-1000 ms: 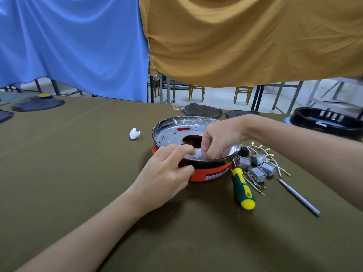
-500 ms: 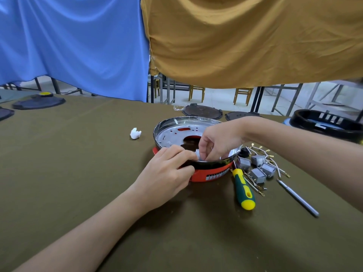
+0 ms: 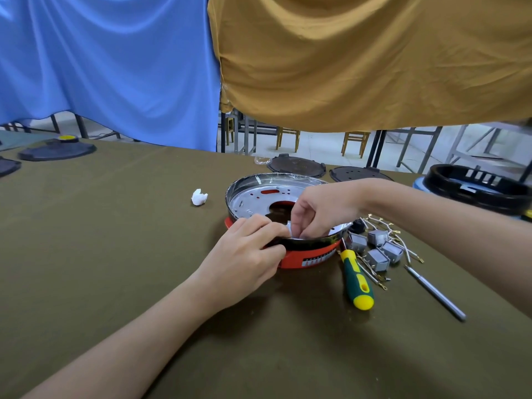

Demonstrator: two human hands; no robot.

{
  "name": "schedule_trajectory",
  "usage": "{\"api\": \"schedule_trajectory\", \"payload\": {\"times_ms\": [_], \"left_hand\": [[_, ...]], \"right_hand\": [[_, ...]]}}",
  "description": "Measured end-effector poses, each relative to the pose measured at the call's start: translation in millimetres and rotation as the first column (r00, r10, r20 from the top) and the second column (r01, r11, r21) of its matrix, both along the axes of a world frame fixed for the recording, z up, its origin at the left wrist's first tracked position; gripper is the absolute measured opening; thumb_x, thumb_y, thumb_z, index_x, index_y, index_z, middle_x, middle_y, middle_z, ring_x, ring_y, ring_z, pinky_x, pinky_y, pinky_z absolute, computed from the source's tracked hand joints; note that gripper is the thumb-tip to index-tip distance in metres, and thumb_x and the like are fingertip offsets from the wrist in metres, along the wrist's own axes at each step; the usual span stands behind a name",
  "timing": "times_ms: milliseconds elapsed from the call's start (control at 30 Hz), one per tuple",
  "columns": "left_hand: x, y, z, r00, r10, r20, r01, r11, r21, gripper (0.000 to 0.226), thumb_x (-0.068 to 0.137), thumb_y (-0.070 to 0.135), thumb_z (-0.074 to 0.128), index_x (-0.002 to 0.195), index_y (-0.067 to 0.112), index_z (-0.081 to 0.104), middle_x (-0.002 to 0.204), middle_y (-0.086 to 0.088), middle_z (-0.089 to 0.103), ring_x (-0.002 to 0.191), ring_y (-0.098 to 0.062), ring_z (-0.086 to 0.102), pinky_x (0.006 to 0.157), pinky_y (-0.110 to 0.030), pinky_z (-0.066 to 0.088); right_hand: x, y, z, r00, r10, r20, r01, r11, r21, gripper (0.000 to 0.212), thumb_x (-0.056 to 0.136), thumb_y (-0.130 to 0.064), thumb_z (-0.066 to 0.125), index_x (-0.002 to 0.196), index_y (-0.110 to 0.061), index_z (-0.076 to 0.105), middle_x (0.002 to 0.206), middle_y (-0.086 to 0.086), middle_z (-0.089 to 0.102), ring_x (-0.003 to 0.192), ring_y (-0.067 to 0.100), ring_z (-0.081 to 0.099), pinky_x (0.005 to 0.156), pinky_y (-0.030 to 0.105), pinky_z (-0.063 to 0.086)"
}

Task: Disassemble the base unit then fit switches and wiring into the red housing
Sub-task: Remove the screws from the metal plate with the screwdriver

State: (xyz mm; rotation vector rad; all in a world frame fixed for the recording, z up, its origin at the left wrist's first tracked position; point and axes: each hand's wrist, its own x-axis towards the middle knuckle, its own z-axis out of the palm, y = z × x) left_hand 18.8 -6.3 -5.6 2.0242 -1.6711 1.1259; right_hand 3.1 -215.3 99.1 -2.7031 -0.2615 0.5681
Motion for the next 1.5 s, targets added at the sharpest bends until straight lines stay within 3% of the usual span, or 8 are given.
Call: {"api": "schedule_trajectory", "payload": {"times_ms": [233,367,667,900,1100,1267,1400,1500], "left_hand": [[1,-1,-1,1.000,-0.007,-0.007,0.007,1.000,-0.010,0.012,0.090,0.010,0.066,0.078,0.012,0.064,0.113,-0.003,0.066,0.096,-0.024,0.057,0.076,-0.041,0.051],[0,0,0,1.000,-0.004,-0.014,0.004,1.000,-0.006,0.013,0.088,0.009,0.067,0.076,0.011,0.064,0.113,-0.003,0.067,0.095,-0.025,0.057,0.074,-0.042,0.051],[1,1,0,1.000,-0.006,0.009,0.006,1.000,-0.005,0.011,0.088,0.012,0.069,0.077,0.013,0.067,0.113,-0.002,0.068,0.098,-0.023,0.056,0.077,-0.041,0.051],[0,0,0,0.989,0.042,-0.142,-0.061,0.989,-0.134,0.020,0.094,0.029,0.063,0.108,0.016,0.068,0.104,0.008,0.068,0.096,-0.019,0.061,0.082,-0.038,0.044],[-2,-1,3,0.999,0.029,-0.024,-0.031,0.994,-0.101,0.008,0.090,0.007,0.068,0.092,0.013,0.073,0.083,0.004,0.064,0.074,-0.020,0.057,0.069,-0.036,0.045],[-8,1,2,0.993,-0.023,0.116,0.025,1.000,-0.017,0.021,0.089,-0.005,0.057,0.083,0.011,0.070,0.076,0.000,0.060,0.068,-0.023,0.053,0.067,-0.035,0.044],[-9,-1,0,0.985,-0.020,0.171,0.015,0.999,0.035,0.020,0.088,-0.003,0.059,0.081,0.012,0.070,0.075,0.001,0.059,0.067,-0.023,0.053,0.065,-0.036,0.043],[-10,-3,-2,0.985,-0.032,0.171,0.024,0.999,0.046,0.019,0.088,-0.002,0.060,0.081,0.013,0.069,0.074,0.001,0.057,0.067,-0.022,0.051,0.065,-0.035,0.042]], "right_hand": [[2,1,0,0.998,0.059,0.010,-0.058,0.995,-0.086,0.011,0.090,-0.012,0.067,0.091,-0.023,0.069,0.084,-0.006,0.070,0.062,-0.002,0.061,0.065,0.017,0.051],[0,-7,2,1.000,0.023,0.012,-0.023,1.000,0.009,0.008,0.091,-0.013,0.068,0.090,-0.020,0.070,0.085,-0.001,0.072,0.074,0.007,0.067,0.073,0.024,0.057],[1,-3,1,0.999,-0.017,-0.034,0.018,0.999,0.032,0.014,0.088,-0.011,0.071,0.085,-0.025,0.072,0.074,-0.011,0.073,0.071,0.003,0.069,0.064,0.015,0.053],[1,5,4,1.000,0.009,-0.022,-0.011,0.997,-0.074,0.014,0.091,-0.013,0.068,0.084,-0.025,0.070,0.077,-0.006,0.070,0.067,0.005,0.065,0.062,0.015,0.053],[-6,13,2,0.998,0.060,0.033,-0.052,0.979,-0.197,0.014,0.092,-0.022,0.067,0.093,-0.009,0.071,0.078,0.004,0.071,0.065,0.011,0.065,0.056,0.013,0.053],[-31,21,-5,0.977,0.130,0.171,-0.063,0.935,-0.348,0.012,0.089,-0.028,0.070,0.081,-0.019,0.067,0.065,-0.008,0.065,0.058,0.005,0.060,0.052,0.010,0.041],[-52,22,-21,0.944,0.181,0.277,-0.029,0.879,-0.477,0.012,0.093,-0.032,0.061,0.098,-0.021,0.066,0.094,-0.001,0.063,0.090,0.020,0.059,0.076,0.031,0.047],[-60,18,-35,0.914,0.202,0.353,0.000,0.868,-0.496,0.018,0.097,-0.032,0.055,0.105,-0.019,0.063,0.109,0.001,0.059,0.097,0.023,0.059,0.076,0.030,0.040]]}}
